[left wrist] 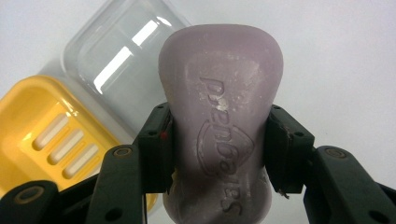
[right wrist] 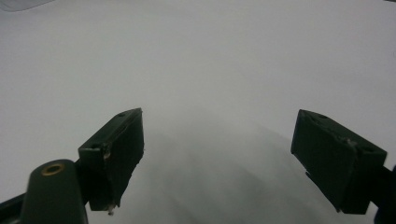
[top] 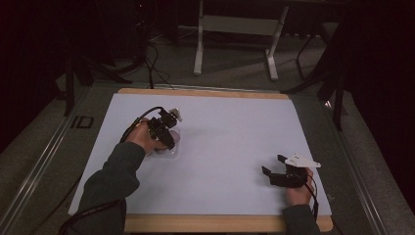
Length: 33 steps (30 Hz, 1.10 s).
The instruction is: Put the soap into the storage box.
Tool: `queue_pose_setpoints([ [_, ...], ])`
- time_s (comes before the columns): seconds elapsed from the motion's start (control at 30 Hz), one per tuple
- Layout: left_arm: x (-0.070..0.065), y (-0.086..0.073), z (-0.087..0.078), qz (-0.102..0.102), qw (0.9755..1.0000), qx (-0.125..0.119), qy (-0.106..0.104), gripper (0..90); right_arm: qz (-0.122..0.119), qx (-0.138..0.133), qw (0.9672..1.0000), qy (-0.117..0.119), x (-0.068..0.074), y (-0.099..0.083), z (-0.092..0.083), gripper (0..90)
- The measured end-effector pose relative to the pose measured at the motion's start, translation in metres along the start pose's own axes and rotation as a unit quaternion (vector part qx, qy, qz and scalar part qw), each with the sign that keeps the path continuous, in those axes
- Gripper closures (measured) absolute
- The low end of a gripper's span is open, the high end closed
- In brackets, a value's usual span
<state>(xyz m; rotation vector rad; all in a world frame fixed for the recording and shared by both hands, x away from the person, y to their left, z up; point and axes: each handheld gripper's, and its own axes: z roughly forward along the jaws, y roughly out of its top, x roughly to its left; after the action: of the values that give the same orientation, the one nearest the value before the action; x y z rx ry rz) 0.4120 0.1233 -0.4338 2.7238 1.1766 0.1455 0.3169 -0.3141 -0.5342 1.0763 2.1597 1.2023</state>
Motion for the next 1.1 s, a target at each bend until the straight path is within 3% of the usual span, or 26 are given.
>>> queue_pose_setpoints([
  [1.1, 0.029, -0.003, -0.003, -0.058, 0.9983, -0.005, 0.004, 49.9, -0.001, 0.001, 1.0, 0.0, 0.0, 0.0, 0.0, 16.9],
])
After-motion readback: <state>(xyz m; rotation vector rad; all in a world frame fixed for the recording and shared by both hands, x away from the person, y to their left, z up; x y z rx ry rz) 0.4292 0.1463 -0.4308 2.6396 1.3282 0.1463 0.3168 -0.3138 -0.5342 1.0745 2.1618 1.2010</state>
